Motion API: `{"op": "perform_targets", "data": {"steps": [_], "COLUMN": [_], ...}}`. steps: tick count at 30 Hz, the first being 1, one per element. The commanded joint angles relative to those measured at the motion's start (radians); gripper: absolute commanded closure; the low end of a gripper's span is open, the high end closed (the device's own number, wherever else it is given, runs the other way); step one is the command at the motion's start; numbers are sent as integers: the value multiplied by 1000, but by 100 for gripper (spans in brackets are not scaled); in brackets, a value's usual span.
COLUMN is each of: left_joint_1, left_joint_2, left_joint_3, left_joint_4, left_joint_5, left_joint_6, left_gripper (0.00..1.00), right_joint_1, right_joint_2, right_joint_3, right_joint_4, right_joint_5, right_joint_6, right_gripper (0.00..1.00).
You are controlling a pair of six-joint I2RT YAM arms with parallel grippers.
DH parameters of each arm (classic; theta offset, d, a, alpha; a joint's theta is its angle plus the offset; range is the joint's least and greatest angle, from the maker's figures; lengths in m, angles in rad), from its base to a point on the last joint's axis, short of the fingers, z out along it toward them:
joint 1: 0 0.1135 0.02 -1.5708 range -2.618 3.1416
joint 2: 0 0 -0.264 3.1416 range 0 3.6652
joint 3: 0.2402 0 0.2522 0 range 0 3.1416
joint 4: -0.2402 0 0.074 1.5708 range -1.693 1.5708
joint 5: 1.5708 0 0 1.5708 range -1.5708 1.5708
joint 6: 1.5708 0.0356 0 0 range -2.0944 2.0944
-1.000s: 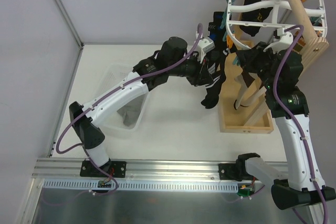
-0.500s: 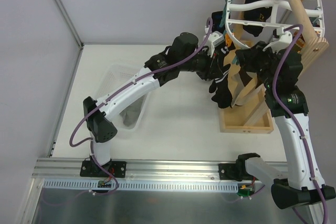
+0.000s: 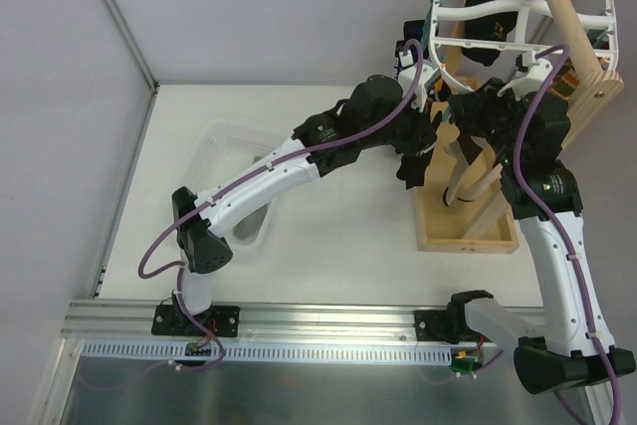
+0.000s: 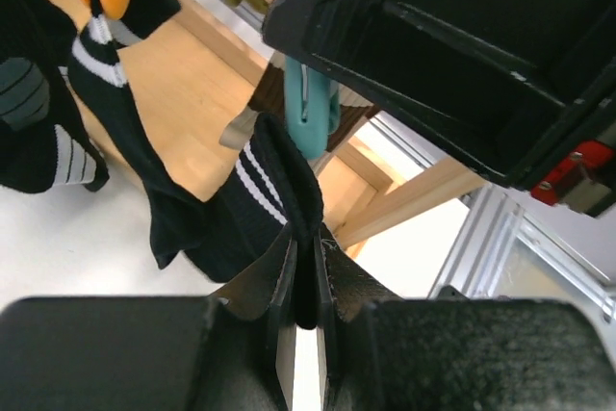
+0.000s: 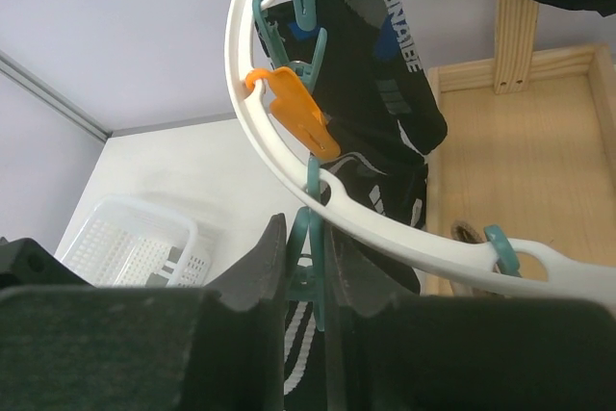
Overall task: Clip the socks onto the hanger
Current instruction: Clamp the sock onto the hanger.
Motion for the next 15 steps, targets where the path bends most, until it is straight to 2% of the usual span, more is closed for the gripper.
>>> {"op": "perform_targets", "data": {"steps": [1, 15], "left_joint_1": [-16, -25], "left_joint_2": [10, 59], "left_joint_3": [52, 100], "left_joint_4": [-6, -32], "left_joint_5": [-103, -129], "left_joint_6": [-36, -47], "left_gripper": [100, 100], "right_joint_1": [4, 4], "right_joint_2": [1, -2], "right_joint_3": [37, 37], "right_joint_4": [49, 54], "right_joint_5": [0, 0], "right_joint_6": [-32, -37], "right_gripper": [99, 99]}}
